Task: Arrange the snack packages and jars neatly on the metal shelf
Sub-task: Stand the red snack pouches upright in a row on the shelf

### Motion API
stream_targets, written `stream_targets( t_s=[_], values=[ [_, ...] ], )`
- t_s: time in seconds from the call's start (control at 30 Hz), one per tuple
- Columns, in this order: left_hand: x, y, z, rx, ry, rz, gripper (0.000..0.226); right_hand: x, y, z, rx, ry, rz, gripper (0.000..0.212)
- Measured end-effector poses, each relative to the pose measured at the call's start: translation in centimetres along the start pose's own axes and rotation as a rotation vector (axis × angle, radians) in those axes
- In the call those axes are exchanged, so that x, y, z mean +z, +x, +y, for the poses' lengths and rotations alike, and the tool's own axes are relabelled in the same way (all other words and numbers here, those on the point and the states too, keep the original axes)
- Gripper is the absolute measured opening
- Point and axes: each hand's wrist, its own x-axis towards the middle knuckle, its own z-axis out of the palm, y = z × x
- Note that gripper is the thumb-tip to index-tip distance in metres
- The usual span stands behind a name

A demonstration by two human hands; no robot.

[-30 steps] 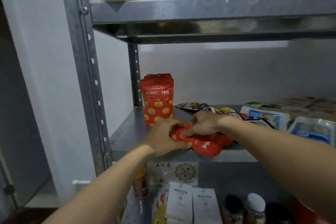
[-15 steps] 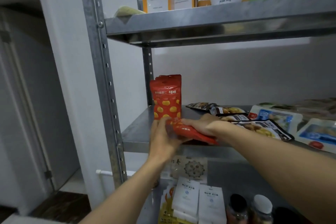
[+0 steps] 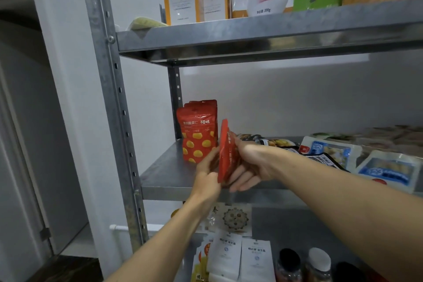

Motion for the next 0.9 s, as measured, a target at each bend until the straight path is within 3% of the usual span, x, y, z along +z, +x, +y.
stream_targets(
  t_s=[0.1,0.23,0.3,0.37,0.5,0.6,0.73,0.9],
  values=[
    [-0.4,-0.2,0.6,0.008,0.080,-0.162,0.071,-0.6,-0.2,0.2,0.005,0.119,-0.052,0.100],
    [-0.7,0.8,-0.1,-0.001,0.004,-0.119,0.041,-1.1,-0.4,-0.3,-0.056,0.134,-0.011,0.073],
    [-0.9,1.5,-0.4,-0.027,-0.067,-0.046,0.029,-1.4,-0.4,-0.3,-0.085,0.069,0.093,0.059],
    [-1.3,2.4,-0.9,-0.045,-0.096,0.030,0.031,-1.8,0.0,-0.1,-0.165,-0.059,0.262,0.046],
    [-2.3,3.9,-0.8,0.022,-0.019,0.011,0.027,-2.8,1.7,1.0,-0.383,-0.199,0.518,0.026],
    [-3.2,4.7,-0.4,0.089,0.034,-0.022,0.021,-3.1,2.7,1.6,-0.479,-0.248,0.395,0.054],
    [-4.4,5.4,-0.9,0.117,0.048,-0.044,0.027,-2.0,3.4,1.9,-0.543,-0.043,0.098,0.055],
    [-6.0,6.1,-1.6,0.151,0.045,-0.039,0.032,-0.3,5.6,1.6,-0.606,0.022,0.196,0.038]
  ],
)
